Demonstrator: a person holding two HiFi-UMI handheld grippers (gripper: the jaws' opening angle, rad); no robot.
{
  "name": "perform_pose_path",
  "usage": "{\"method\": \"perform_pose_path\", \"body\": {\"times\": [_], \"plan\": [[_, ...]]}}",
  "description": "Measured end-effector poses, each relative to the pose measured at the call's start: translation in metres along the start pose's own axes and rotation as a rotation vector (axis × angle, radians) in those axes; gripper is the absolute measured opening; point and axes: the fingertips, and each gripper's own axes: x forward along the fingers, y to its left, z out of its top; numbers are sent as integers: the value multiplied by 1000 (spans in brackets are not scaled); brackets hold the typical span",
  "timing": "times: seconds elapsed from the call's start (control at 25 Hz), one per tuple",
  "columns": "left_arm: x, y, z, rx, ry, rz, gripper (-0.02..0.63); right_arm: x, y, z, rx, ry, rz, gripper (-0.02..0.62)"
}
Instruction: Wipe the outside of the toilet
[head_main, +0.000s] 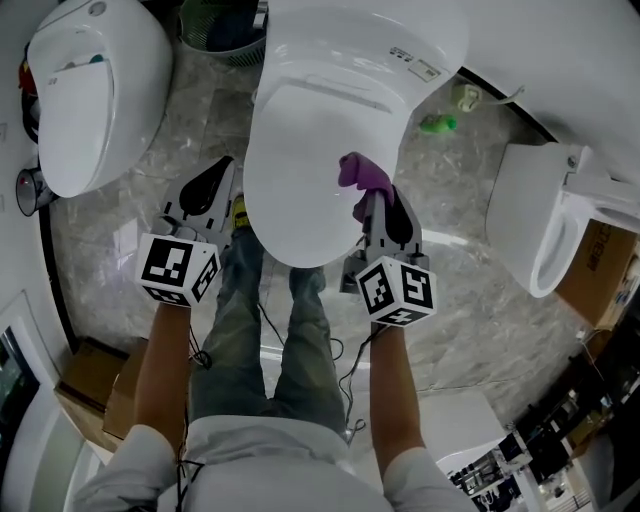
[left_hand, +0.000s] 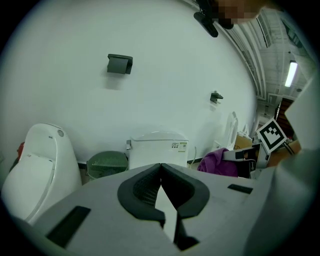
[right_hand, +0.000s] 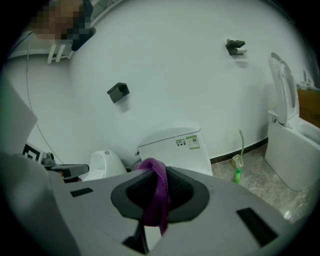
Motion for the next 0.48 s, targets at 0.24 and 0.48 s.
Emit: {"method": "perform_pose_path", "body": {"times": [0.24, 0.48], "plan": [[4, 15, -16, -8, 17, 7, 12, 30, 7, -9, 12, -7, 8, 57], [-2, 38, -28, -20, 39, 33, 12, 77, 38, -16, -12, -4, 72, 57]]}}
